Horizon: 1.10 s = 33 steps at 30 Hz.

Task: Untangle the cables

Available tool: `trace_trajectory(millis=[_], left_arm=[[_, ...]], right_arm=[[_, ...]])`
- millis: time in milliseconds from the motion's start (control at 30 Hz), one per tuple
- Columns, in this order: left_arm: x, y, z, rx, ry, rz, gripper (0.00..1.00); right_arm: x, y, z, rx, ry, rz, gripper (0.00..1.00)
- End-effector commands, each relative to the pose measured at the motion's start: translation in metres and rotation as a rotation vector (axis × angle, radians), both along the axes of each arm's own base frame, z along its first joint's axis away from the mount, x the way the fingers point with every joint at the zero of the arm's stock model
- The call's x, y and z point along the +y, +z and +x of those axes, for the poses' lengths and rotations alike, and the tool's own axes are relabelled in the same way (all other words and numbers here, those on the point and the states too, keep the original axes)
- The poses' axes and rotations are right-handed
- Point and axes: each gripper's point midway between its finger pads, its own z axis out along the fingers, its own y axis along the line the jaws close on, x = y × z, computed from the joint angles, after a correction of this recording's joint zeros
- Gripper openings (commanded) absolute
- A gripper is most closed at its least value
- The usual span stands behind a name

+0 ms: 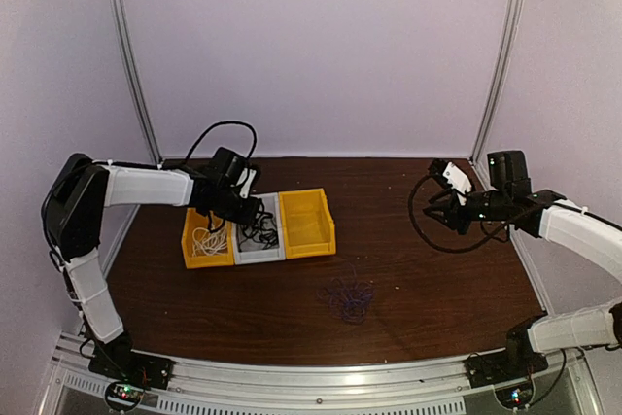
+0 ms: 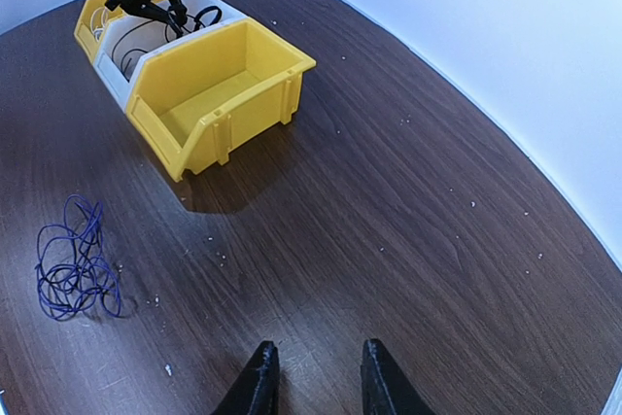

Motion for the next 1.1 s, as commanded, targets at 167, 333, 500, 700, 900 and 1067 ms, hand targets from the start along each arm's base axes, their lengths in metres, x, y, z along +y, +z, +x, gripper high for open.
trace_trajectory(millis=[167,333,500,700,900,1067], left_arm=[[-0.011,0.012,0.009,0.002,-0.009,-0.041,0.05],[-0.009,0.031,0.004,0.002,-0.015,-0.04,0.36],[0.002,0.051,-0.009,-0.001,-0.027,-0.008,0.48],[0.019,0.069,-0.035,0.027,-0.053,0.037,0.52],[0.032,0.095,-0.053,0.024,-0.036,0.036,0.52],[-0.003,0.104,-0.061,0.053,-0.102,-0.18,0.52]], right_arm=[[-0.005,-0.001,0.003,-0.023,-0.014,-0.015,0.3],[-0.005,-0.001,0.003,-0.021,-0.013,-0.015,0.3],[-0.005,0.0,0.002,-0.025,-0.01,-0.015,0.3],[-0.005,0.001,0.002,-0.027,-0.009,-0.018,0.3],[-0.005,0.001,0.002,-0.03,-0.01,-0.019,0.3],[-0.006,0.001,0.003,-0.03,-0.012,-0.022,0.3]])
